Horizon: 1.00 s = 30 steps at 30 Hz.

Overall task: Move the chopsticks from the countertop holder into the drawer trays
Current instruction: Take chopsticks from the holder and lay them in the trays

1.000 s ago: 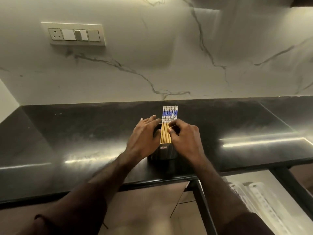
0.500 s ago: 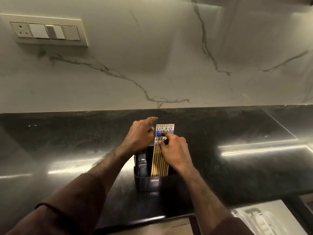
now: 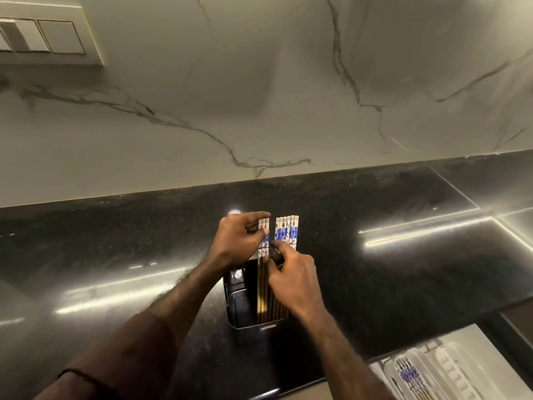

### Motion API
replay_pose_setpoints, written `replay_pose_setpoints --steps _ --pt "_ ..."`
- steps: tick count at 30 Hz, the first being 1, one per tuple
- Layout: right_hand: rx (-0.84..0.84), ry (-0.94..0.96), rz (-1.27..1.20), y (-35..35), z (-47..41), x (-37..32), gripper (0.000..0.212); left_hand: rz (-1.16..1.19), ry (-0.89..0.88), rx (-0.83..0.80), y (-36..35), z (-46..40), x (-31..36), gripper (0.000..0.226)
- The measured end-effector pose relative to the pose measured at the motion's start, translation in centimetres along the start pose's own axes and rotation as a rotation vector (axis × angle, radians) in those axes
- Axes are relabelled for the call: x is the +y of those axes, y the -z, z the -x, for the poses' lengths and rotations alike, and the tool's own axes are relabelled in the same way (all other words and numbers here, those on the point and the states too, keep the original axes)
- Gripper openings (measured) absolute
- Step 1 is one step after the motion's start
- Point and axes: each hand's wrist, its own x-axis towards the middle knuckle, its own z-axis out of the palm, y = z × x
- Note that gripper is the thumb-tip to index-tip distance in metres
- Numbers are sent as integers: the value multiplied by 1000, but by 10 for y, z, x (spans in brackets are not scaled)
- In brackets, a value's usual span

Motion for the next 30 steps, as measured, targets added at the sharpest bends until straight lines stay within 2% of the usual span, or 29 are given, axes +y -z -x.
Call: replay_pose_setpoints --steps 10,14,17,23,30 --pt "-15 16 -5 -4 -3 -9 28 146 26 40 10 2 -5 37" --pt "45 110 24 7 -7 -20 29 218 -5 35 29 -1 18 37" --pt "87 160 -70 21 -9 -29 25 318 -18 7 47 -2 48 36" --pt "-92 145 -441 49 -5 -36 21 320 -189 -33 81 0 116 39" --pt "-309 191 -540 66 17 -36 20 290 -267 43 98 23 160 41"
